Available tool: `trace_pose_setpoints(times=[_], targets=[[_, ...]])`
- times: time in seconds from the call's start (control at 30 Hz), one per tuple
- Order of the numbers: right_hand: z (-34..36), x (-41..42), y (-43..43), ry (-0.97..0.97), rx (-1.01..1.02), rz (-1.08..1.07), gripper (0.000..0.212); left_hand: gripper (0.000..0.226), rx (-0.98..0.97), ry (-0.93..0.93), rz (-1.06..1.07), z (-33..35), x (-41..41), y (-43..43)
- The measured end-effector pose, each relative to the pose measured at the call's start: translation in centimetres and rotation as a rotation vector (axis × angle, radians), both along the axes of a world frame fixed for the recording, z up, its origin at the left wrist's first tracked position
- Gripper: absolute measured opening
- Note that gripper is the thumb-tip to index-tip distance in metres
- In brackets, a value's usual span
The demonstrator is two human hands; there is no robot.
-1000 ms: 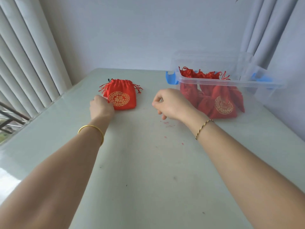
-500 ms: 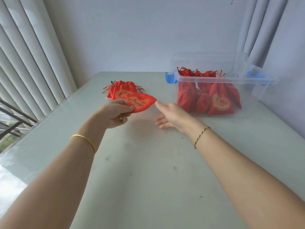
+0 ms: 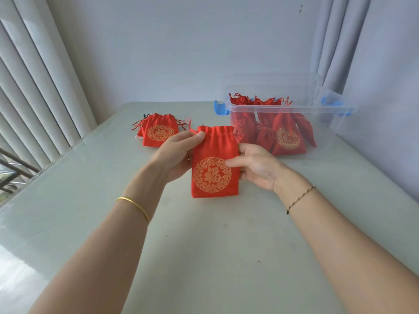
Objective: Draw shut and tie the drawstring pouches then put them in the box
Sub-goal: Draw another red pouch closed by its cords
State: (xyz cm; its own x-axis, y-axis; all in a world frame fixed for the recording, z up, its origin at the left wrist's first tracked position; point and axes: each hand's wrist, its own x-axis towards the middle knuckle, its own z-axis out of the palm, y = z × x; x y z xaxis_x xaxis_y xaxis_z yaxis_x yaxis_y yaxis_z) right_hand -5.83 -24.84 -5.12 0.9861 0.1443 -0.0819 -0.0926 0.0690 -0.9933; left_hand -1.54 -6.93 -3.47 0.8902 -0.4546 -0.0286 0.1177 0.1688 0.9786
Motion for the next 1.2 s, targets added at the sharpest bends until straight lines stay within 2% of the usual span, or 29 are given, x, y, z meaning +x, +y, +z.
trace_pose_setpoints(times=[0.13, 0.27, 0.33, 0.43, 0.57, 0.67, 0.83, 1.03, 1.2], targets=[[1.1, -0.1, -2.4, 0.035, 0.228, 0.039, 0.03, 0.023, -0.003, -0.011, 0.002, 0.8, -0.3, -1.7], [1.7, 0.2, -4.1, 0.069, 0.461, -0.089, 0.028, 0.02, -0.011, -0.044, -0.038, 0.9, 0.0, -2.4], [2.1, 0.3, -4.6, 0.064, 0.405, -0.167, 0.022, 0.019, 0.0, -0.054, -0.04, 0.9, 0.1, -2.4], [2.5, 0.3, -5.3, 0.038, 0.177, -0.21, 0.029, 0.021, -0.003, -0.052, -0.061, 1.0, 0.3, -2.3], [2.8, -0.1, -6.2, 0.057, -0.081, -0.194, 0.026, 0.022, -0.006, -0.048, -0.068, 0.9, 0.5, -2.0], [3.2, -0.6, -6.8, 0.091, -0.196, -0.152, 0.023, 0.022, 0.002, -0.044, -0.058, 1.0, 0.6, -1.9], [3.4, -1.0, -6.9, 0.041, -0.19, -0.134, 0.014, 0.016, 0.005, -0.055, -0.045, 1.3, 0.4, -1.7], [3.7, -1.1, -7.1, -0.063, -0.188, -0.147, 0.01, 0.029, -0.011, -0.092, 0.05, 1.5, 1.0, -1.1], [3.8, -1.2, -7.1, -0.156, -0.284, -0.205, 0.012, 0.027, 0.061, -0.173, 0.188, 1.7, 1.5, -0.1]])
